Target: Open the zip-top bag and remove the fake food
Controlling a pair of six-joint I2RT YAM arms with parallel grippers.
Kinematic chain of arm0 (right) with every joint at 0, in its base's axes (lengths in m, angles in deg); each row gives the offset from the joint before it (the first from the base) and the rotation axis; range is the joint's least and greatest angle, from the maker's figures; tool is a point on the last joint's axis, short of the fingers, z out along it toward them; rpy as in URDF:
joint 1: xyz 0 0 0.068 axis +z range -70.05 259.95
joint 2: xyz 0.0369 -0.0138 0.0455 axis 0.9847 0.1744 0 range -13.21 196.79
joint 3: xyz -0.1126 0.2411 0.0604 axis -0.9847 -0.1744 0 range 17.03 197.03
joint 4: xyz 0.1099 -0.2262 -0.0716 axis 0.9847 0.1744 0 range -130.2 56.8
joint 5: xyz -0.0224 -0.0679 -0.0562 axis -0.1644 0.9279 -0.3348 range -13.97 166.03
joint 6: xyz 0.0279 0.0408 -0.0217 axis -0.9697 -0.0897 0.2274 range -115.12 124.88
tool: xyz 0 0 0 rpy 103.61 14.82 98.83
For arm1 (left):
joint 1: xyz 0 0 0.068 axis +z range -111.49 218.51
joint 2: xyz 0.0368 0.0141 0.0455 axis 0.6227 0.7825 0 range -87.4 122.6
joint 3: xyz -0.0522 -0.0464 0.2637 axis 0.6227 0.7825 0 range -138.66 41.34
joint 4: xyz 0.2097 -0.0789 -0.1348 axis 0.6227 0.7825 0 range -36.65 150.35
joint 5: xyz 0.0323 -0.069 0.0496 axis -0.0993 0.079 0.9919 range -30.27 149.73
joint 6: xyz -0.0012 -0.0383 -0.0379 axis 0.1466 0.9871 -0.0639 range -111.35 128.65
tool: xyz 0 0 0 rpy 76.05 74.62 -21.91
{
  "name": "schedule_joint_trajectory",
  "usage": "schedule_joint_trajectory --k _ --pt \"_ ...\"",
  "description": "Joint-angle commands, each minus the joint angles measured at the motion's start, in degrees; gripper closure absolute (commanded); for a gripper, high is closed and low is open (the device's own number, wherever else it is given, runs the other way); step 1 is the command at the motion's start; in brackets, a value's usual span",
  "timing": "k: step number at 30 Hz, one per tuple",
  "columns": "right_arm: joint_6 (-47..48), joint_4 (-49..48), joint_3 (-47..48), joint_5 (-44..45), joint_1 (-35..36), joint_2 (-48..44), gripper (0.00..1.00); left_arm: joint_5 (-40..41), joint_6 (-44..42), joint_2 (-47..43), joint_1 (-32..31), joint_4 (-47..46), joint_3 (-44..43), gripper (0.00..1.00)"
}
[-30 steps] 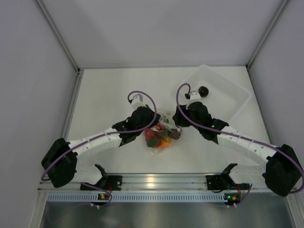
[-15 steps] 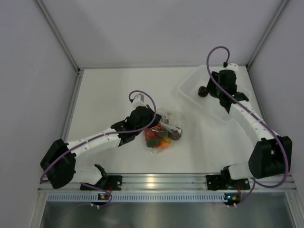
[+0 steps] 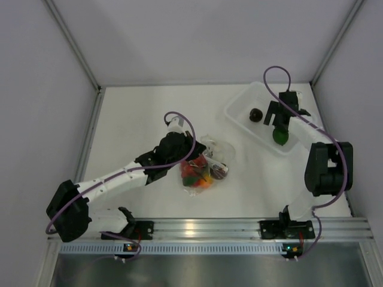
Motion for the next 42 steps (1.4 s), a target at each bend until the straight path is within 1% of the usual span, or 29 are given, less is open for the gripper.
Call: schedule_joint_trajectory --k 1,2,3,5,6,7,8,9,10,12,13,15,16,18,19,21,23,24,26,29,31,33,34,36,42 --pt "-0.9 -0.2 1.9 -4.8 -0.1 -5.8 0.01 -2.2 -1.8 -2.6 0.3 -0.9 -2.8 1.0" --pt "-1.2 -0.1 1.0 -5.8 0.0 -7.0 0.02 -2.6 -2.0 -2.9 0.3 -1.0 -3.0 1.0" --pt "-1.6 -0.9 0.0 -8.4 0.3 -10.4 0.04 -2.9 -2.2 -3.3 0.3 -1.0 -3.1 1.0" --pt "-2.8 -2.2 -3.9 -11.7 3.1 -14.5 0.11 -3.4 -2.9 -3.7 0.3 -1.0 -3.5 1.0" --pt "-3.4 -4.2 -5.5 -16.1 5.9 -19.1 0.13 -4.2 -3.4 -3.9 0.3 -0.9 -3.8 1.0" --pt "-4.5 -5.0 -7.3 -17.4 7.5 -21.5 0.16 -4.6 -3.9 -3.9 0.3 -1.0 -4.2 1.0" --pt "-5.8 -5.7 -10.4 -19.1 9.2 -23.8 0.22 -5.0 -4.9 -3.7 0.3 -1.0 -4.9 1.0" --pt "-6.7 -8.9 -12.3 -22.9 13.0 -28.1 0.26 -5.8 -5.4 -3.6 0.3 -1.1 -5.4 1.0" --pt "-9.0 -10.0 -14.1 -25.2 14.8 -30.2 0.31 -6.2 -6.0 -3.6 0.3 -1.1 -5.6 1.0" --pt "-12.0 -12.2 -18.4 -28.5 18.1 -34.5 0.36 -6.0 -6.8 -3.4 0.2 -1.1 -6.1 1.0" --pt "-13.9 -14.7 -19.7 -29.2 21.5 -35.5 0.38 -6.2 -6.8 -3.4 0.2 -1.1 -6.1 1.0" --pt "-15.5 -14.4 -21.7 -29.1 24.7 -37.1 0.43 -7.0 -7.0 -3.1 0.2 -2.5 -5.6 1.0" --pt "-16.4 -15.0 -22.3 -28.4 27.8 -37.7 0.44 -7.8 -6.9 -3.1 0.2 -3.1 -5.4 1.0" --pt "-16.6 -14.9 -23.2 -25.7 31.0 -37.9 0.44 -7.8 -5.5 -3.2 0.2 -3.5 -4.7 1.0" --pt "-15.7 -14.3 -23.4 -24.8 33.7 -37.7 0.45 -8.0 -4.7 -3.2 0.2 -3.8 -4.3 1.0" --pt "-15.3 -13.5 -24.5 -23.9 36.2 -36.9 0.45 -8.8 -3.2 -3.5 0.2 -5.2 -2.8 1.0" --pt "-15.2 -14.8 -27.5 -23.6 36.8 -37.0 0.45 -9.3 -1.5 -3.2 0.1 -6.7 -2.1 1.0" --pt "-15.1 -15.0 -28.4 -23.2 37.3 -37.2 0.45 -11.4 -1.3 -3.0 0.1 -7.1 -1.9 1.0" --pt "-14.6 -16.0 -30.9 -23.7 37.8 -37.1 0.45 -12.6 -0.7 -2.3 -0.2 -7.6 -1.4 1.0" --pt "-12.6 -16.3 -33.5 -23.3 40.0 -37.0 0.41 -14.4 -0.3 -0.9 -0.7 -8.2 -0.7 1.0" --pt "-11.9 -17.1 -35.9 -24.2 41.3 -37.3 0.4 -15.7 0.1 -0.2 -1.0 -8.9 -0.1 1.0" --pt "-13.7 -20.3 -37.9 -24.7 41.5 -39.2 0.39 -16.9 0.5 0.4 -1.3 -10.2 0.8 1.0" --pt "-14.2 -20.7 -39.7 -24.9 41.6 -40.0 0.37 -16.9 1.1 0.7 -1.4 -10.3 1.0 1.0" --pt "-16.1 -23.2 -40.7 -24.5 42.3 -41.7 0.35 -15.7 1.5 0.7 -2.2 -10.5 1.6 1.0" --pt "-22.4 -29.7 -42.1 -23.3 46.2 -40.6 0.34 -11.7 2.8 -0.9 -5.0 -10.4 2.4 1.0"
